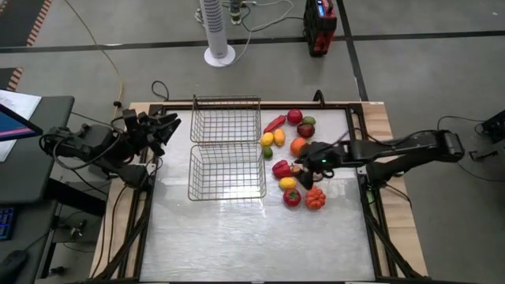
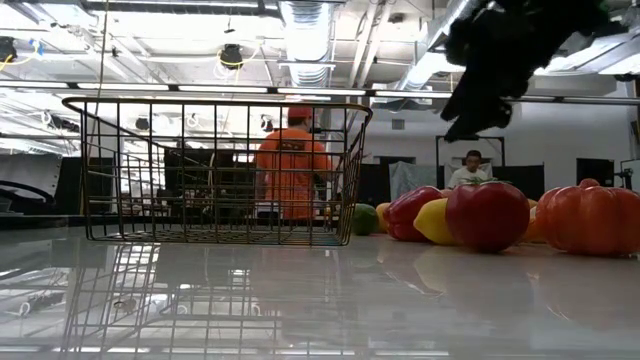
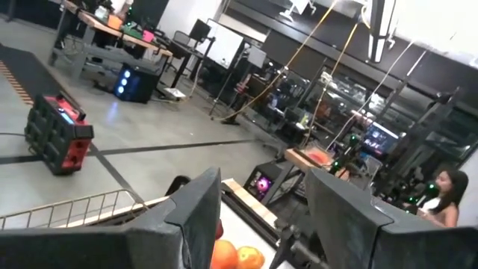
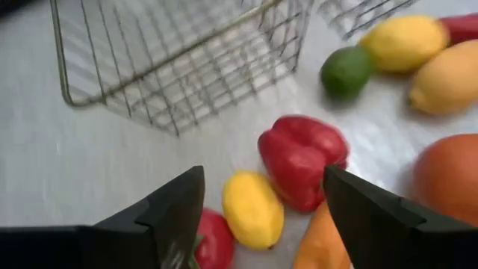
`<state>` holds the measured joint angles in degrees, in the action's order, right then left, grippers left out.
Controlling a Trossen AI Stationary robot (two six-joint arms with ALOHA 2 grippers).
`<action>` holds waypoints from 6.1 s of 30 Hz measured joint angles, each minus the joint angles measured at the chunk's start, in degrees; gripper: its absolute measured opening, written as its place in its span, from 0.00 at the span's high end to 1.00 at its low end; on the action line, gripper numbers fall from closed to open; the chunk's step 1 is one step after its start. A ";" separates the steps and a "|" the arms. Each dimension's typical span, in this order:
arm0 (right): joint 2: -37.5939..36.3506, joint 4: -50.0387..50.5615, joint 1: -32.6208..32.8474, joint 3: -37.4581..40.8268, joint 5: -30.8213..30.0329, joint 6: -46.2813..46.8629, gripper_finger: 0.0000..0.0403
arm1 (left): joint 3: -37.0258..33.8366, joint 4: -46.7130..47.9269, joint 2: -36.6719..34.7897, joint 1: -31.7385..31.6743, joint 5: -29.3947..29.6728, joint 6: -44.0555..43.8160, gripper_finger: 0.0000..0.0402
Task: Sort produce into baskets
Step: Put the red bell pepper into the bottom mesh basket, then put the yellow lemon into the top mesh basket
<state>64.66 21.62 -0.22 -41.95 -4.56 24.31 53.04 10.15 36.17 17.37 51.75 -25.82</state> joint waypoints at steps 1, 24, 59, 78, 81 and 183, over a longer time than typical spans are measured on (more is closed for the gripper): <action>1.65 0.59 -0.74 -1.11 1.16 -1.83 0.21 | 0.00 0.02 -0.22 0.00 0.00 -0.02 0.55; 28.91 7.88 -6.72 -15.86 7.56 -32.04 0.06 | 0.00 4.61 -2.21 0.00 -0.35 -0.57 0.55; 12.32 -1.92 -7.44 -15.69 5.78 -9.67 0.21 | -0.02 4.52 -2.78 0.00 1.43 -1.09 0.55; 20.26 -33.80 -2.77 -15.75 6.15 1.36 0.20 | -0.02 4.11 -2.79 0.01 1.44 -2.05 0.55; 22.00 -36.60 -2.37 -15.75 6.17 1.37 0.19 | -0.02 4.13 -2.78 0.02 1.03 -2.36 0.55; 20.85 0.23 -11.45 -20.50 -5.85 -4.89 0.44 | -0.04 5.92 -2.80 0.02 2.56 -5.05 0.55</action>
<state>85.52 21.85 -11.67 -62.44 -10.41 19.42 52.99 16.08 33.36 17.38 54.30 -30.87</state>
